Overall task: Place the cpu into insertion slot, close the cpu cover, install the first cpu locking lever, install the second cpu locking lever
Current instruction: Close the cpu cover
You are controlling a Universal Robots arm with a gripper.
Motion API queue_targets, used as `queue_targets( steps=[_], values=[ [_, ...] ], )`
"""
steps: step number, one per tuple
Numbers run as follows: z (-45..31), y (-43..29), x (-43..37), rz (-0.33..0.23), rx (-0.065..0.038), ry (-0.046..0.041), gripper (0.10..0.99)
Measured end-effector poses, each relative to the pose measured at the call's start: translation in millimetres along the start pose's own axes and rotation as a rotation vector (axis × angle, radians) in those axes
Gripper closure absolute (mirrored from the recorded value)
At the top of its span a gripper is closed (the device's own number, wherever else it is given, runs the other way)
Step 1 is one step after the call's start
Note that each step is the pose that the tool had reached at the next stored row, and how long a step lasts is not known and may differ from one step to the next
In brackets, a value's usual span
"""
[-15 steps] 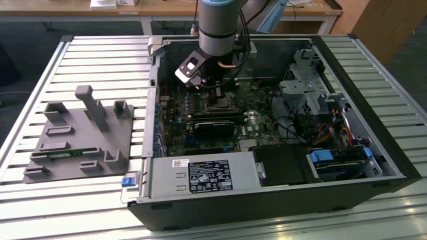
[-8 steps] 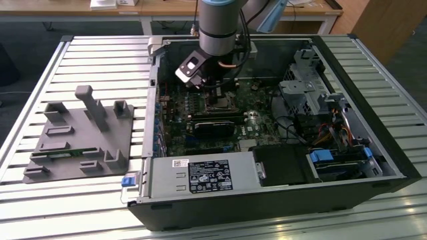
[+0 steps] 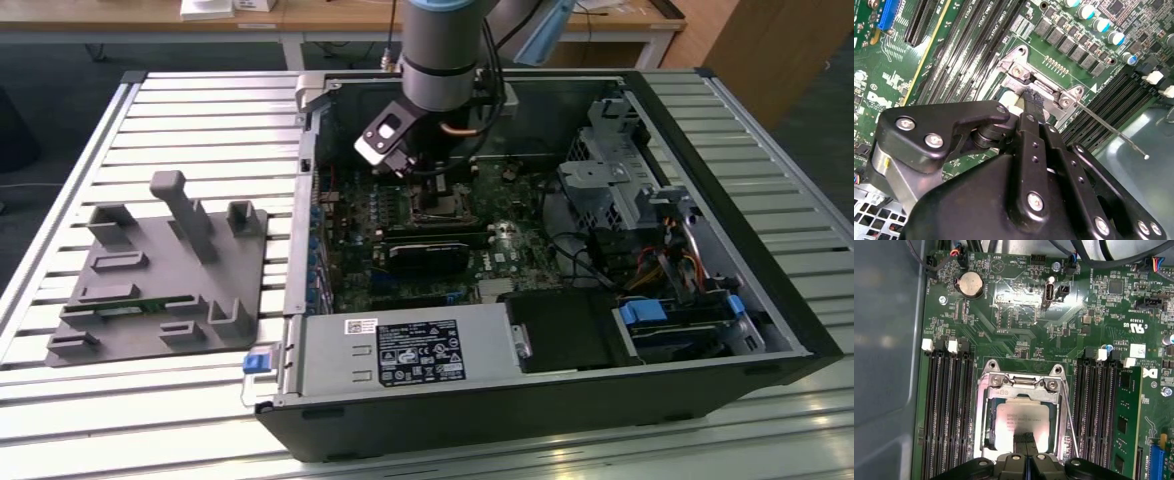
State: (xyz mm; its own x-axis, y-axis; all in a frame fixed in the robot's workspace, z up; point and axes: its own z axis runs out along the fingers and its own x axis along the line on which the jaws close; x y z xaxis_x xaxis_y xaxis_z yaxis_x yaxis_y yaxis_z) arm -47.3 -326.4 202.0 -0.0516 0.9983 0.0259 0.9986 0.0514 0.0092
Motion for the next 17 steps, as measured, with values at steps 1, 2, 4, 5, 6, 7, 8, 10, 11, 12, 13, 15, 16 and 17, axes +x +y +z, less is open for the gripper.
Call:
queue_targets(
  steps=[1, 2, 4, 5, 6, 7, 8, 10, 11, 12, 13, 15, 16, 17],
  values=[
    [0.0, 1.2, -0.1, 0.000, 0.000, 0.0000, 0.980],
    [0.0, 2.4, -0.1, 0.000, 0.000, 0.0000, 0.980],
    [0.1, 6.2, -0.3, 0.000, 0.000, 0.0000, 0.980],
    [0.1, 8.4, -0.4, 0.000, 0.000, 0.0000, 0.980],
    [0.1, 10.7, -0.5, 0.000, 0.000, 0.0000, 0.980],
    [0.1, 13.1, -0.7, 0.000, 0.000, 0.0000, 0.980],
    [0.1, 15.4, -0.8, 0.000, 0.000, 0.0000, 0.980],
    [0.1, 16.8, -0.9, 0.000, 0.000, 0.0001, 0.980],
    [-0.4, 16.8, -0.9, 0.000, 0.000, -0.0002, 0.980],
    [-1.8, 16.9, -0.8, 0.000, 0.000, -0.0001, 0.980],
    [-3.8, 16.9, -0.8, 0.000, 0.000, 0.0001, 0.980],
    [-9.3, 17.0, -0.6, 0.000, 0.000, 0.0000, 0.980],
    [-11.6, 17.0, -0.6, 0.000, 0.000, 0.0001, 0.980],
    [-13.4, 17.0, -0.5, 0.000, 0.000, -0.0001, 0.980]
  ],
)
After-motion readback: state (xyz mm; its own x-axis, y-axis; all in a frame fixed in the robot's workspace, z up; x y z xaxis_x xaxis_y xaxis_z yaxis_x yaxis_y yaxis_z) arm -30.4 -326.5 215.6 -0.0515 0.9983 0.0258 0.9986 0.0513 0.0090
